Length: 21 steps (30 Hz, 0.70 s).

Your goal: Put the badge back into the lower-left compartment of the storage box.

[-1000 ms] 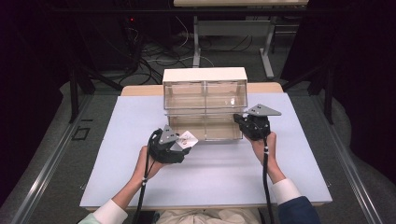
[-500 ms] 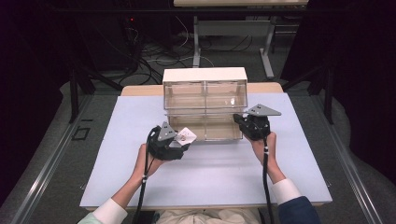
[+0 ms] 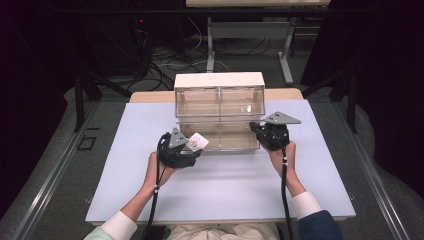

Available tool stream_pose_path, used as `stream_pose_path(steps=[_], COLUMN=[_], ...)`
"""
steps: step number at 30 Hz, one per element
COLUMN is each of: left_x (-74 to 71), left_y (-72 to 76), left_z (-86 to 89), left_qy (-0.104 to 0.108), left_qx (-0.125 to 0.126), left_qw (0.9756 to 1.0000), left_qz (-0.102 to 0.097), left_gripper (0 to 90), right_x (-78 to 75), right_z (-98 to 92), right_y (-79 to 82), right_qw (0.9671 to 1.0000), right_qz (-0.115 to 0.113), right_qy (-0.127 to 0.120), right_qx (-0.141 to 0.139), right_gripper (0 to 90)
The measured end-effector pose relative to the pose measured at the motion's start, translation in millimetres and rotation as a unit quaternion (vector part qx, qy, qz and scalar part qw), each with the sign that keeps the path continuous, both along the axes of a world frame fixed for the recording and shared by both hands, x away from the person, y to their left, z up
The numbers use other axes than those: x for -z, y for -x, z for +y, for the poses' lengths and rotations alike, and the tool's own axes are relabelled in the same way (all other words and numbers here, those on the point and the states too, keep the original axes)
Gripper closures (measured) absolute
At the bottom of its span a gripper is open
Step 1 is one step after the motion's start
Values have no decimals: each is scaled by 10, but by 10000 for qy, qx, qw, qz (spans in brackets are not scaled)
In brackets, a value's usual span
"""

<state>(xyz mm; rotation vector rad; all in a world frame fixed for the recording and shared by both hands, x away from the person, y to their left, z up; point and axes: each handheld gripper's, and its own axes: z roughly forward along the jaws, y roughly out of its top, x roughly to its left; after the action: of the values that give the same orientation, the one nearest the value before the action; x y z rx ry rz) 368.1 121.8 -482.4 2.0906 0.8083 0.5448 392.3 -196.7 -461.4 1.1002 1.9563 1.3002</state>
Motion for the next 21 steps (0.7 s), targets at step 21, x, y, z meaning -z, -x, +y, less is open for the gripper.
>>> stream_pose_path(steps=[21], left_x=[77], left_y=[-160], left_z=[-57], left_qy=[-47], left_qx=[-277], left_qw=[9995], left_qz=[-126], left_gripper=[336], right_x=[-5], right_z=[2], right_y=[3], right_qw=[10000], right_qz=[6], right_qy=[-23], right_qx=[-4], right_gripper=[900])
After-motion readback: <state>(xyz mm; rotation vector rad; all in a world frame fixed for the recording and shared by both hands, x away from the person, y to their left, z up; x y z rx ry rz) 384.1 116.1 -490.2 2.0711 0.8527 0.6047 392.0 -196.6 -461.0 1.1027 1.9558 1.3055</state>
